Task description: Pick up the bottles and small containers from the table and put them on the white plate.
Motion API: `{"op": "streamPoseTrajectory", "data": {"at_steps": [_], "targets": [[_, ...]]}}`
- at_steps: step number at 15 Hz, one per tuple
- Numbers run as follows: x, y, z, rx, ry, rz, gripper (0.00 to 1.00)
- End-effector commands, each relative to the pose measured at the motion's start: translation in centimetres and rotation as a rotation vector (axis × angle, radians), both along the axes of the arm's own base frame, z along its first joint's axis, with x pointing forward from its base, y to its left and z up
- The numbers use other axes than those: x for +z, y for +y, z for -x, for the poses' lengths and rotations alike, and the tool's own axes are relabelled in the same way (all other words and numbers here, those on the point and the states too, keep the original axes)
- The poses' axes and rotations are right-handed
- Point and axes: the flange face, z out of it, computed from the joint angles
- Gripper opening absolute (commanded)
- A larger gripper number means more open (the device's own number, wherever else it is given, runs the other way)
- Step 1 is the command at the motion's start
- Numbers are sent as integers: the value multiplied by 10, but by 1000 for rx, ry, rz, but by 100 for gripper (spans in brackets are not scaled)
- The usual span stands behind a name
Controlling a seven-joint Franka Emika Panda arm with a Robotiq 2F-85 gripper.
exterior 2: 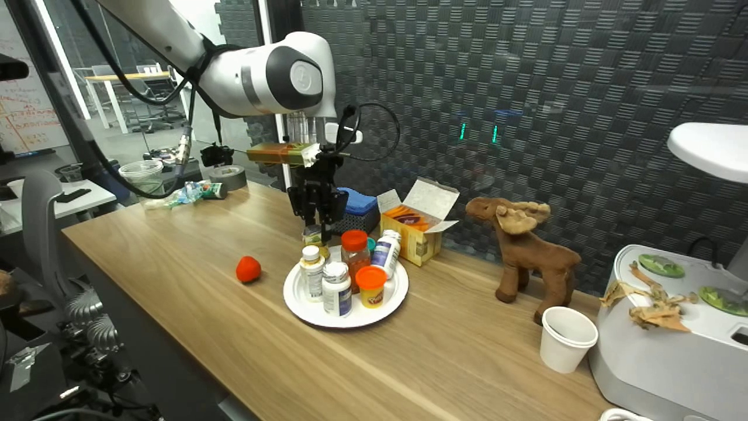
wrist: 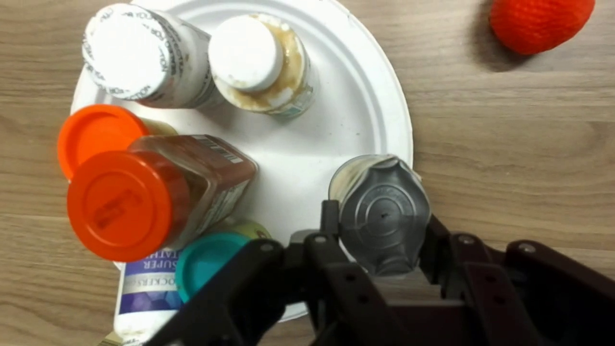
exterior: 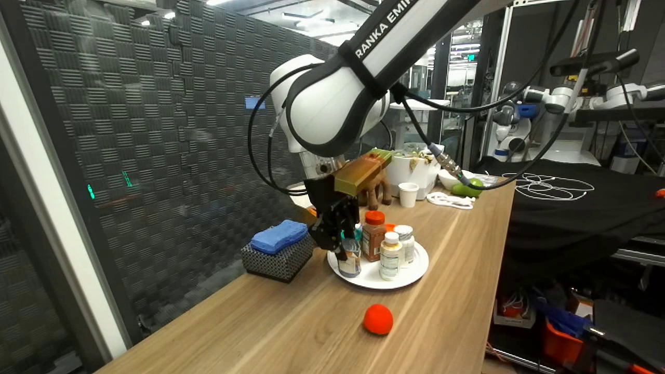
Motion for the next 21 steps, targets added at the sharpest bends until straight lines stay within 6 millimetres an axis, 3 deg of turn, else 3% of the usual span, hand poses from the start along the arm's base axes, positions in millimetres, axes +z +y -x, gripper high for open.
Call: {"op": "streamPoseTrajectory", "data": {"at_steps": [1,13,14,15,20,21], "targets": [[5,1,-8,-14,-1,27,24],[5,-16,-18,-67,-25,58,24],[4,-16,-18,-65,-24,58,49],[3,-16,-19,-67,-25,60,64],[4,-15,-19,-71,-39,66,100],[5,-13,-19,-65,-43,64,100]]}}
